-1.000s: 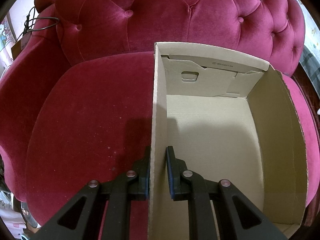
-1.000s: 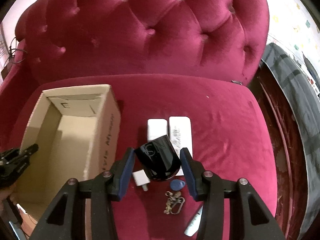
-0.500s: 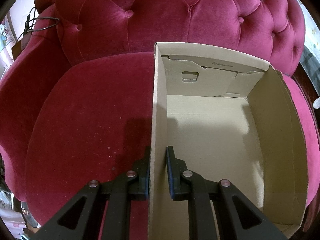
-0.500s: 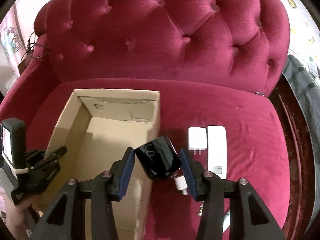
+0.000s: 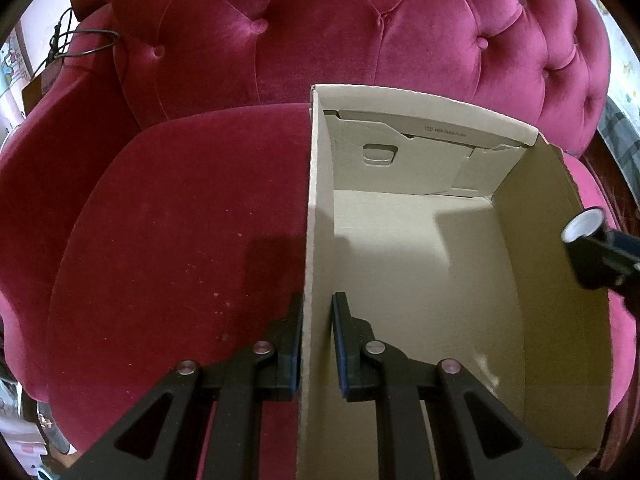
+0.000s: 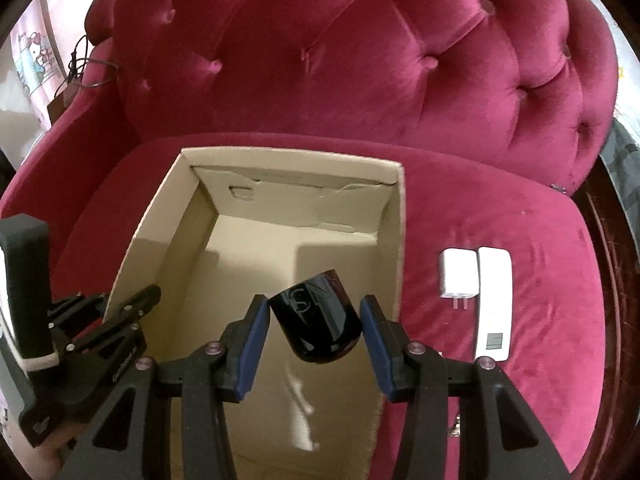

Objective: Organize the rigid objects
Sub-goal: 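Carry the black object into the box with the right gripper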

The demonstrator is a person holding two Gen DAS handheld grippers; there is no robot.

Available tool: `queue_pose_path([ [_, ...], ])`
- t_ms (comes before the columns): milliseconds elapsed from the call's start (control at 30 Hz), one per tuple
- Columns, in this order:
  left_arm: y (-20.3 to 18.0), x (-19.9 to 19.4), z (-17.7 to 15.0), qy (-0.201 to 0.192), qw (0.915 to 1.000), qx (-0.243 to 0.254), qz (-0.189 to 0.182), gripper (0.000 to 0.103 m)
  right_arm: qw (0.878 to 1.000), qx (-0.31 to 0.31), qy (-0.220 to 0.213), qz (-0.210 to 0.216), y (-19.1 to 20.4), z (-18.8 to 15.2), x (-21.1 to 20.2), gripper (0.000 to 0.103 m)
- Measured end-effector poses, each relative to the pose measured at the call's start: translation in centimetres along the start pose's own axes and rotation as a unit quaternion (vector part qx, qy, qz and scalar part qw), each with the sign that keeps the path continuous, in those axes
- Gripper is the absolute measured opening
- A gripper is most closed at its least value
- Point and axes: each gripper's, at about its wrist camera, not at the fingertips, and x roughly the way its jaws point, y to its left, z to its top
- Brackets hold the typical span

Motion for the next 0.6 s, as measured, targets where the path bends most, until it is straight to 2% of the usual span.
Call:
queue_pose_path([
  [600,0.7,0.1,-0.1,0.001,0.9998,-0.017,-0.011,0.015,0.997,-0.009,0.071,-0.001,3.0,-0.3,6.9,0.050],
])
